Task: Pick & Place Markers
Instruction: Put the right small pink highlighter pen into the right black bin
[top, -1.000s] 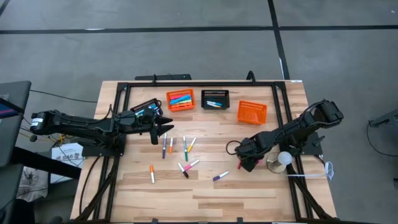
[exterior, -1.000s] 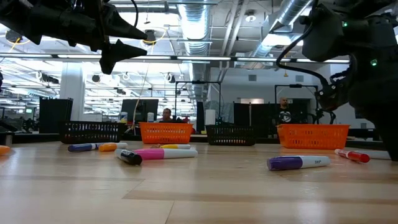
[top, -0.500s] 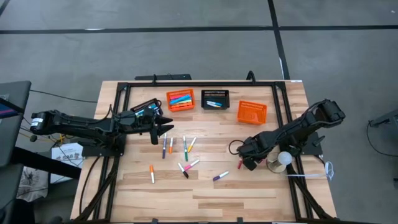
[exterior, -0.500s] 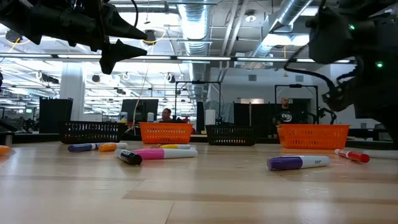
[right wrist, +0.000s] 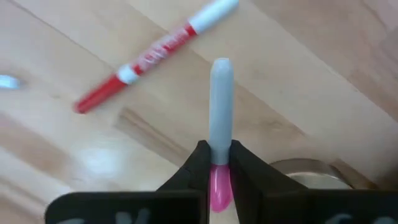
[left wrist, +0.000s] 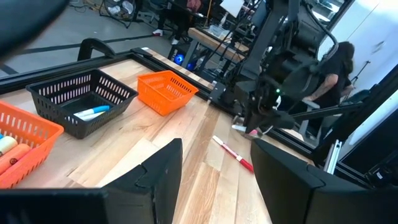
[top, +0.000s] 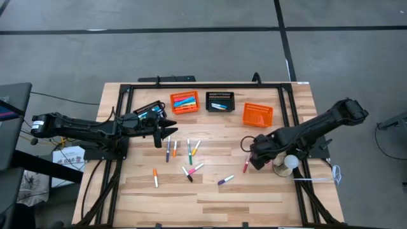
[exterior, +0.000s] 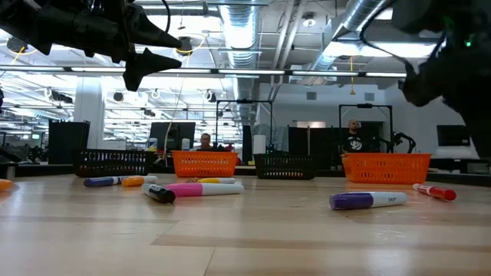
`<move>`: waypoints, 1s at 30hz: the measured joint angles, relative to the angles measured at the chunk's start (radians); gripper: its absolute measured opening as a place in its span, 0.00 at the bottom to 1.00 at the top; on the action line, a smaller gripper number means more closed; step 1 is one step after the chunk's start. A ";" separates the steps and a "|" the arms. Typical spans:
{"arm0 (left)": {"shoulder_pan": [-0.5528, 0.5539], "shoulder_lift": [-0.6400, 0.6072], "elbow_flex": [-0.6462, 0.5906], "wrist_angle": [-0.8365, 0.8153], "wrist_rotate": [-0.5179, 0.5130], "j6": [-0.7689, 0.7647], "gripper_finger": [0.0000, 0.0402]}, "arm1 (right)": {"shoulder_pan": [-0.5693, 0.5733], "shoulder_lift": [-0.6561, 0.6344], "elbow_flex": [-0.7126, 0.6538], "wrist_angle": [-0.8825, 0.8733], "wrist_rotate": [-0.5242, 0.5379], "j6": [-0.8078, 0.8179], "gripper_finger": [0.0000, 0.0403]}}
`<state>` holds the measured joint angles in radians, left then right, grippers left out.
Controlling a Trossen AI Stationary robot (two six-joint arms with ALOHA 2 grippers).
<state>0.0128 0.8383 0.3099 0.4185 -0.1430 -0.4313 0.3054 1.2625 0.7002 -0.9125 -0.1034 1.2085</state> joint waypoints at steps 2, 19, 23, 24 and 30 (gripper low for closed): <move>0.000 0.000 0.000 0.000 0.000 0.000 0.47 | 0.000 -0.041 0.000 0.008 0.017 0.022 0.07; 0.000 0.000 0.000 0.010 -0.001 0.000 0.47 | -0.157 -0.228 0.002 0.470 0.133 -0.183 0.06; 0.000 0.000 0.000 0.010 -0.001 0.000 0.47 | -0.244 -0.228 0.003 0.621 0.028 -0.312 0.06; 0.000 0.000 0.000 0.010 -0.001 0.000 0.47 | -0.266 -0.228 0.003 0.653 -0.006 -0.331 0.06; 0.000 0.000 0.000 0.010 -0.001 0.000 0.47 | -0.368 -0.228 0.003 0.734 -0.117 -0.415 0.06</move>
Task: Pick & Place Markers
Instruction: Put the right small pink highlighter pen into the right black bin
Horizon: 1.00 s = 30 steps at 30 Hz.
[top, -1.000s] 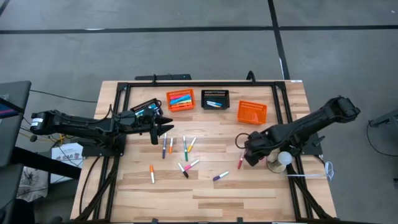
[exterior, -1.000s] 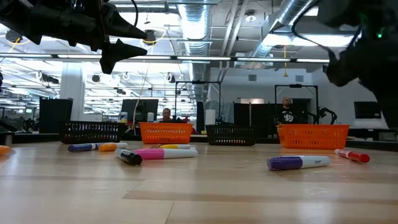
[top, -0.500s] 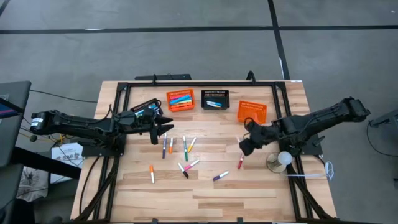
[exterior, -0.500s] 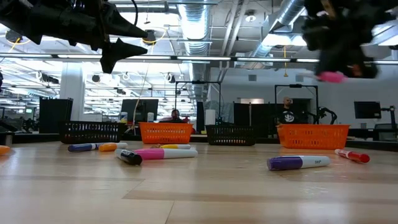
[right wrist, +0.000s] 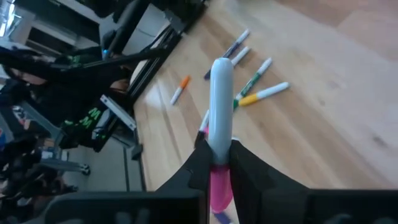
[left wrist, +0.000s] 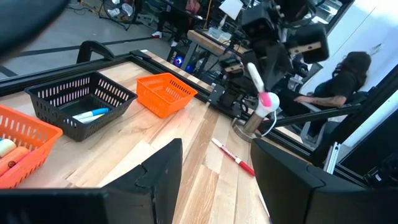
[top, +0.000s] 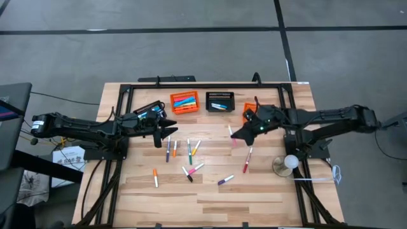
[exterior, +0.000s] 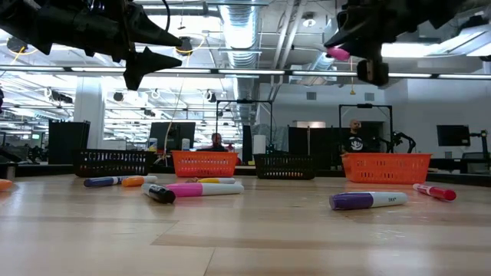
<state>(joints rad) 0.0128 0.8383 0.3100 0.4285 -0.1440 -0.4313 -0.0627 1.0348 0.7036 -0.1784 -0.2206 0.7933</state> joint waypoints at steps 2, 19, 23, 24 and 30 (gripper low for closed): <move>0.000 0.000 0.000 0.000 0.000 0.000 0.47 | -0.029 0.000 0.000 -0.003 -0.011 -0.021 0.06; 0.000 0.000 0.000 0.000 -0.012 0.000 0.47 | -0.387 0.015 0.004 0.007 0.164 -0.380 0.08; 0.000 0.000 0.000 0.001 -0.020 0.000 0.47 | -0.460 0.100 0.062 0.011 0.093 -0.468 0.07; 0.000 0.000 0.000 0.003 -0.026 0.000 0.47 | -0.470 0.134 0.086 0.010 0.074 -0.491 0.07; 0.000 0.000 0.000 0.006 -0.055 0.000 0.47 | -0.508 0.375 0.291 -0.060 0.062 -0.645 0.09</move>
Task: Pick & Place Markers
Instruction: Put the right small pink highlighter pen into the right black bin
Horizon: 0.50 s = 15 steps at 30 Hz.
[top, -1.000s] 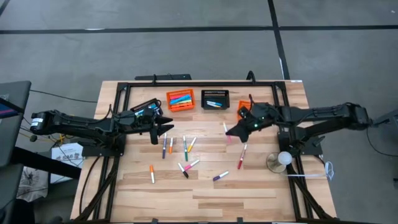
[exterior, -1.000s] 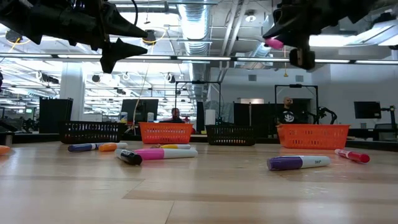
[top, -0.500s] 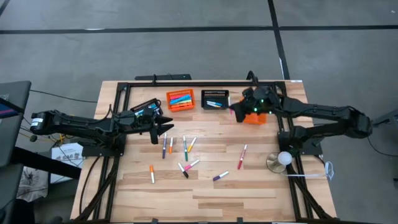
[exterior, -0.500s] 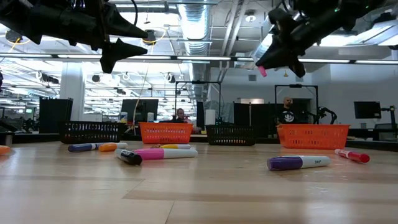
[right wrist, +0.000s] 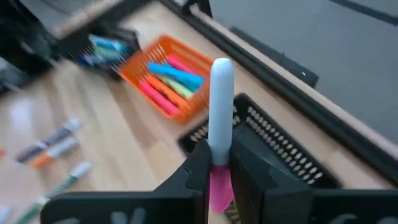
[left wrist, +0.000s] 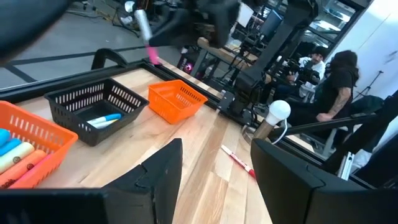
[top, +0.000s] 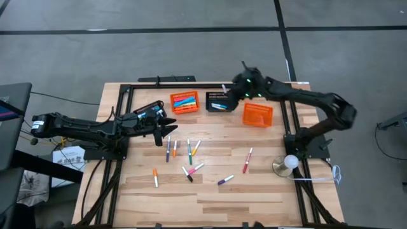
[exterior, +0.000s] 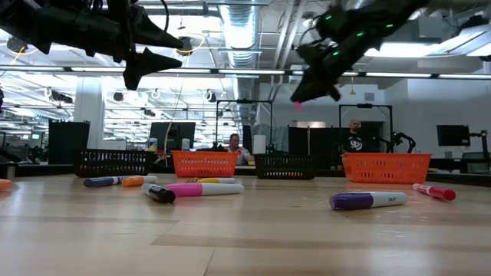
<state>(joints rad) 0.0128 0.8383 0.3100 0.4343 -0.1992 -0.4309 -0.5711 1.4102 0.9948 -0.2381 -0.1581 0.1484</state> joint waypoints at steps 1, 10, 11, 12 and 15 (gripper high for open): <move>0.000 0.000 0.000 0.000 -0.002 0.000 0.47 | -0.006 0.043 0.040 -0.032 0.000 -0.031 0.08; 0.000 0.000 0.000 0.000 -0.003 0.000 0.47 | -0.035 0.357 0.310 -0.252 0.005 -0.237 0.09; 0.000 0.000 0.000 0.001 -0.003 0.000 0.47 | -0.034 0.383 0.330 -0.280 0.007 -0.255 0.09; 0.000 0.000 0.000 0.001 -0.003 0.000 0.47 | -0.034 0.408 0.350 -0.304 0.007 -0.275 0.09; 0.000 0.000 0.000 0.000 -0.003 0.000 0.47 | -0.030 0.465 0.390 -0.356 0.040 -0.327 0.08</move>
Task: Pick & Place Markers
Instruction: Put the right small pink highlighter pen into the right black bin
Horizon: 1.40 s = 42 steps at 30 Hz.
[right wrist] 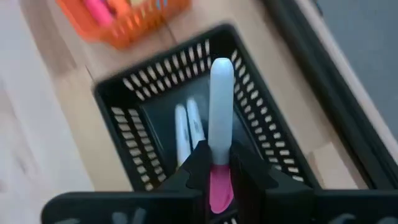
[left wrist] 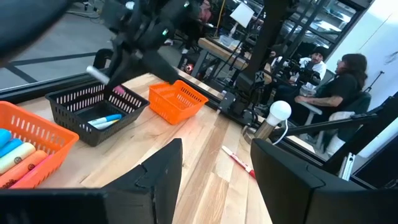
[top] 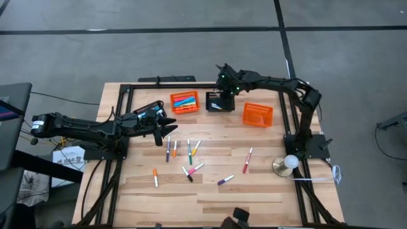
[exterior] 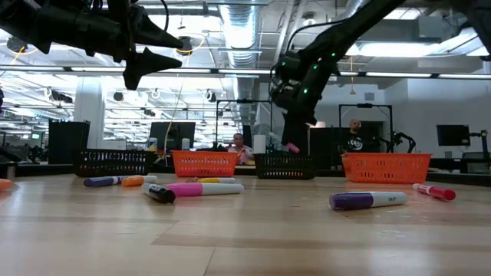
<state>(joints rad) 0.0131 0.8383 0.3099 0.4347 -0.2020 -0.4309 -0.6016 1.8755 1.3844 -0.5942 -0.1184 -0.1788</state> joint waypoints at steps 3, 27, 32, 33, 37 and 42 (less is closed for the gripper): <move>0.000 0.000 0.000 0.000 -0.008 0.000 0.47 | 0.006 0.039 0.023 -0.013 0.039 -0.038 0.08; 0.002 0.000 0.000 0.000 -0.041 0.007 0.47 | 0.032 0.077 0.043 -0.050 0.013 -0.170 0.13; 0.002 0.000 0.000 0.000 -0.041 0.007 0.47 | 0.031 0.077 0.043 -0.048 0.014 -0.171 0.13; 0.002 0.000 0.000 0.000 -0.041 0.007 0.47 | 0.030 0.077 0.043 -0.048 0.013 -0.171 0.13; 0.002 0.000 0.000 0.000 -0.041 0.007 0.47 | 0.030 0.077 0.043 -0.048 0.014 -0.171 0.13; 0.001 0.000 0.000 0.000 -0.041 0.007 0.47 | 0.030 0.077 0.043 -0.048 0.016 -0.172 0.13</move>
<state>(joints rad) 0.0143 0.8385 0.3099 0.4351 -0.2432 -0.4240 -0.5716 1.9526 1.4277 -0.6423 -0.1020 -0.3507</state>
